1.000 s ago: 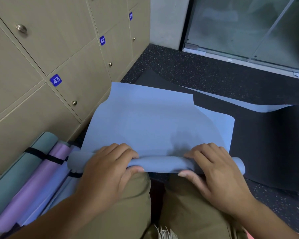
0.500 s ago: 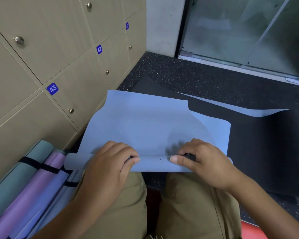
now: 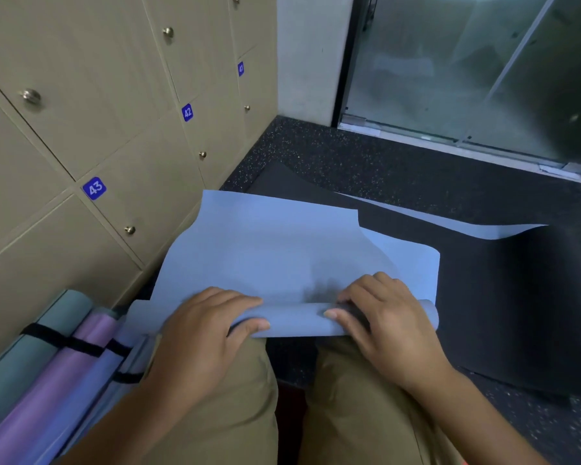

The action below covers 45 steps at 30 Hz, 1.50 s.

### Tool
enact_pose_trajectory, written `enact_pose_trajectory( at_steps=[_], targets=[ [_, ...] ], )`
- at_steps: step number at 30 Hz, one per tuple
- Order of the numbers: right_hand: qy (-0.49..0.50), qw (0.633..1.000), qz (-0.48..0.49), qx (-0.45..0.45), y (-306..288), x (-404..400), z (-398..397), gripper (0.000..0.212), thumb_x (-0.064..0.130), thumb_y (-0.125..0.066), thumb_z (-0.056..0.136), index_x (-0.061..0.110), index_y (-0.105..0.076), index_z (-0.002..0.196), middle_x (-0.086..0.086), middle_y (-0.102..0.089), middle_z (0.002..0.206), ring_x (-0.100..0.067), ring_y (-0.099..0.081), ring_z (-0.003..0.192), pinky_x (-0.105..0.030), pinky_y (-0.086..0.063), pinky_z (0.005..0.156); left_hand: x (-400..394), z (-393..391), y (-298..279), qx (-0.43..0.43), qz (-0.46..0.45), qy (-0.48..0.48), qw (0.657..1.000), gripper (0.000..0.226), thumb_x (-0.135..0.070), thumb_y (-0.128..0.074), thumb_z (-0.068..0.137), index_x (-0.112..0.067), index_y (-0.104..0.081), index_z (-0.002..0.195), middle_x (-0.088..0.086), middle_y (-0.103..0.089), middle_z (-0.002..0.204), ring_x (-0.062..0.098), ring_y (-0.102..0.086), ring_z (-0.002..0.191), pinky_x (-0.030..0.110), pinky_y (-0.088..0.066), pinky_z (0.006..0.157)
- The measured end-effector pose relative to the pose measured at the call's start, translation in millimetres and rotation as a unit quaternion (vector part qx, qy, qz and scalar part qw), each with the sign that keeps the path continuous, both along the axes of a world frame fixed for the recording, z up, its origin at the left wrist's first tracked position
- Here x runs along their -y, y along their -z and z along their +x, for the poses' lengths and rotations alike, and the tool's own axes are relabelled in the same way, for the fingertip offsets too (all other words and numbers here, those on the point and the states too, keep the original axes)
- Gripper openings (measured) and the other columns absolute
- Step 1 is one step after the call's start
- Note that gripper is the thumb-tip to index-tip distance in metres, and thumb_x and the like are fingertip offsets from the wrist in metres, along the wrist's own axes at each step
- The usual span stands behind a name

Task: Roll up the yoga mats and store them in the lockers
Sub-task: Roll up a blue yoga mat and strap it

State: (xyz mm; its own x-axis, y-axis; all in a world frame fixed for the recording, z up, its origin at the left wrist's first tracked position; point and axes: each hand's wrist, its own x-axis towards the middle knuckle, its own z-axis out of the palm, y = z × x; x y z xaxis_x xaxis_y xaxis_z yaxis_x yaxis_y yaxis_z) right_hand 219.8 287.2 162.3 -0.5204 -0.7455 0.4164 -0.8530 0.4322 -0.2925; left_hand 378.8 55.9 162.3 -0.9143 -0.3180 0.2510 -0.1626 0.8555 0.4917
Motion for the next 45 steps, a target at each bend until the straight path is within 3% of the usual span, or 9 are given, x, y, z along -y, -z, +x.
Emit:
enact_pose_trajectory(
  at_steps=[4,10,17,20,27,30,37,41,45],
  targets=[
    [0.004,0.999,0.028,-0.026,8,-8,2,0.046,0.06,-0.049,0.101,0.02,-0.071,0.104,0.007,-0.063,0.097,-0.02,-0.056,0.088,-0.035,-0.043,0.077,5,-11,-11,0.032,0.036,-0.002,0.999,0.062,-0.081,-0.044,0.081,-0.034,-0.078,0.103,-0.035,-0.063,0.091,-0.009,-0.052,0.096,0.006,-0.037,0.079],
    [0.003,0.998,0.044,0.044,3,-2,-6,0.046,0.063,-0.044,0.1,0.025,-0.07,0.102,0.012,-0.063,0.092,-0.015,-0.055,0.087,-0.033,-0.046,0.076,7,-20,-18,0.001,0.121,-0.039,0.992,0.015,-0.043,-0.084,0.08,-0.038,-0.078,0.093,-0.029,-0.068,0.091,-0.005,-0.061,0.099,0.006,-0.039,0.084],
    [0.019,0.957,0.139,0.254,-27,13,-30,0.034,0.067,-0.052,0.093,0.037,-0.067,0.089,0.019,-0.063,0.086,0.0,-0.054,0.09,-0.027,-0.044,0.076,-5,-6,3,-0.069,-0.061,0.012,0.996,0.042,-0.056,-0.063,0.089,-0.022,-0.079,0.107,-0.014,-0.07,0.105,0.012,-0.061,0.096,0.028,-0.046,0.087],
    [0.026,0.945,0.149,0.291,-31,21,-37,0.032,0.067,-0.056,0.091,0.041,-0.061,0.073,0.021,-0.061,0.08,0.002,-0.055,0.082,-0.026,-0.042,0.069,0,-10,8,-0.072,-0.051,0.001,0.996,0.046,-0.057,-0.062,0.087,-0.021,-0.079,0.11,-0.011,-0.071,0.106,0.011,-0.06,0.098,0.025,-0.044,0.089],
    [0.019,0.995,0.011,0.099,-8,22,-29,0.038,0.057,-0.046,0.1,0.026,-0.068,0.095,0.012,-0.061,0.09,-0.011,-0.053,0.086,-0.033,-0.047,0.077,17,-32,-3,-0.017,0.019,-0.004,1.0,0.039,-0.061,-0.057,0.088,-0.034,-0.078,0.107,-0.022,-0.071,0.103,-0.001,-0.057,0.098,0.009,-0.037,0.084],
    [0.034,0.999,0.001,0.012,1,18,-22,0.034,0.049,-0.053,0.1,0.02,-0.068,0.108,0.005,-0.063,0.103,-0.021,-0.055,0.092,-0.039,-0.048,0.082,20,-42,-12,0.029,0.092,-0.03,0.995,0.026,-0.062,-0.064,0.087,-0.043,-0.076,0.101,-0.03,-0.07,0.1,-0.006,-0.06,0.1,0.015,-0.043,0.086],
    [0.053,0.998,0.025,0.003,18,20,-29,0.041,0.053,-0.047,0.101,0.02,-0.068,0.113,0.004,-0.065,0.101,-0.023,-0.056,0.093,-0.039,-0.043,0.083,31,-66,-23,0.045,0.193,-0.024,0.98,0.014,-0.043,-0.081,0.084,-0.031,-0.078,0.09,-0.021,-0.074,0.089,-0.006,-0.065,0.094,0.017,-0.046,0.082],
    [0.059,0.996,0.051,0.034,14,30,-41,0.05,0.06,-0.034,0.101,0.024,-0.069,0.105,0.006,-0.065,0.091,-0.021,-0.055,0.088,-0.038,-0.042,0.08,32,-70,-12,-0.053,0.143,-0.012,0.988,0.014,-0.033,-0.082,0.085,-0.024,-0.076,0.093,-0.014,-0.07,0.09,0.008,-0.065,0.092,0.024,-0.049,0.084],
    [0.048,0.99,0.099,0.085,8,37,-52,0.061,0.068,-0.021,0.096,0.029,-0.068,0.102,0.008,-0.063,0.086,-0.019,-0.053,0.091,-0.035,-0.038,0.079,35,-66,1,-0.108,-0.035,0.021,0.993,0.027,-0.044,-0.063,0.094,-0.022,-0.076,0.09,-0.013,-0.066,0.089,0.013,-0.059,0.084,0.038,-0.051,0.074]
  ],
)
